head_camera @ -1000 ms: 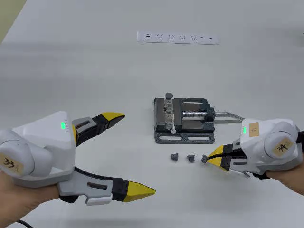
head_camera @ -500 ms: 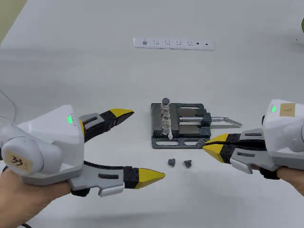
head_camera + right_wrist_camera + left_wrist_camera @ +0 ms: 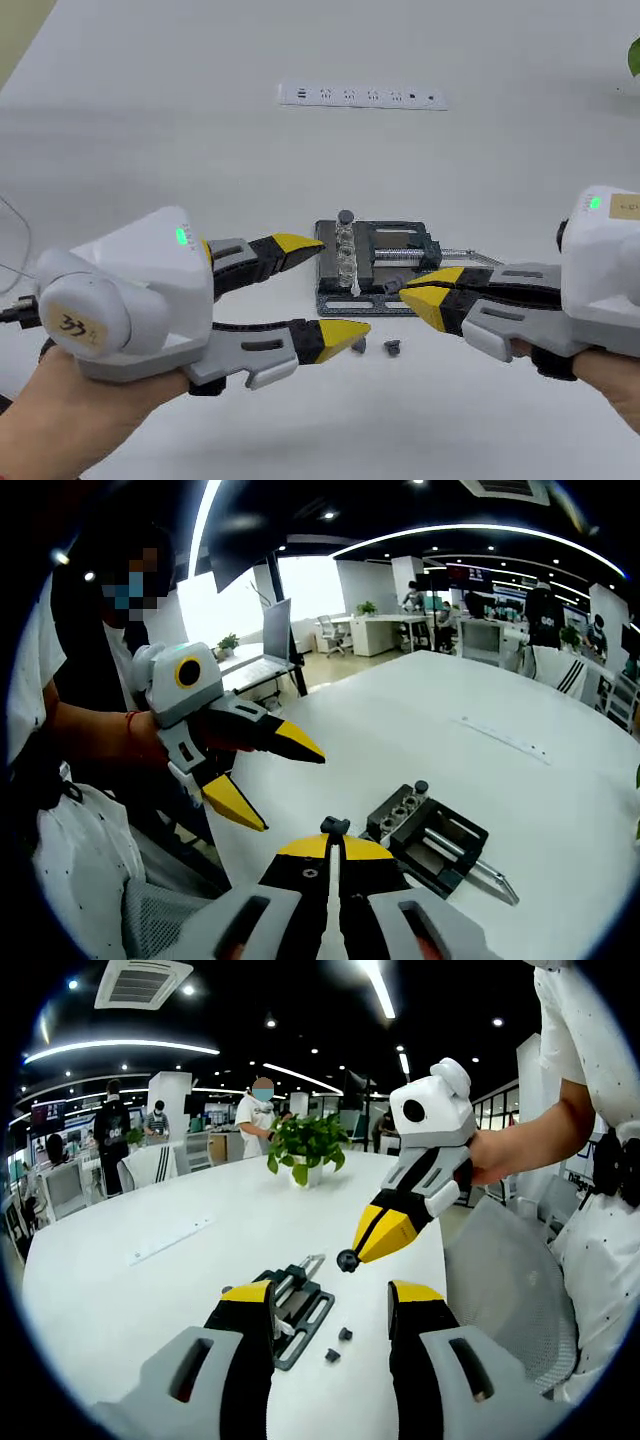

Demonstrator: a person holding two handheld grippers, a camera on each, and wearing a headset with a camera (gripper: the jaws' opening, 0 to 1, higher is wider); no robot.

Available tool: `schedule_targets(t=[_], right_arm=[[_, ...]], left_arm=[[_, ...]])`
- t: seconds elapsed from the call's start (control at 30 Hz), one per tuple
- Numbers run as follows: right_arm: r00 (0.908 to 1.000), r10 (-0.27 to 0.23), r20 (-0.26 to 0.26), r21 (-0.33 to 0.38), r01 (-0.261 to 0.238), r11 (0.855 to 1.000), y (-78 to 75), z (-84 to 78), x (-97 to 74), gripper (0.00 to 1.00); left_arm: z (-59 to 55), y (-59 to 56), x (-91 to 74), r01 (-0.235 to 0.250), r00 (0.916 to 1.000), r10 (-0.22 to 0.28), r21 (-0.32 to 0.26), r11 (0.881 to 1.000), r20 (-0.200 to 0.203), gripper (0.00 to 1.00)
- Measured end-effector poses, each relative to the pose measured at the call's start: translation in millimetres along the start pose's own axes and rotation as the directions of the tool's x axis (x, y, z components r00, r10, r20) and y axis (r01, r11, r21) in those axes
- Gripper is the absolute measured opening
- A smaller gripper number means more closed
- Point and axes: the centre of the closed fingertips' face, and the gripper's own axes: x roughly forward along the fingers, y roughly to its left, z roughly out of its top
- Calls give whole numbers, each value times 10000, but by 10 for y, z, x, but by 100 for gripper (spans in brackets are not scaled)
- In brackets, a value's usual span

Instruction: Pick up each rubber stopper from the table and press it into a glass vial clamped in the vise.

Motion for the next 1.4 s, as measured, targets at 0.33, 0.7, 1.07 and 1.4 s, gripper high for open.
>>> schedule_targets(t=[0.33,0.7,1.07,1.4], right_arm=[[9995,188,249,253,-195,9995,71,73,21,0],[9988,337,342,282,-347,9990,111,100,21,0],[9985,415,359,302,-426,9986,136,105,27,0],[9990,366,251,186,-371,9991,136,93,30,0]], left_arm=[[63,-128,96,288,9996,-288,187,9994,12,22],[77,-150,125,415,9991,-414,312,9987,-13,10],[74,-158,129,470,9989,-471,503,9976,7,5],[66,-169,134,494,9988,-493,523,9974,-42,4]])
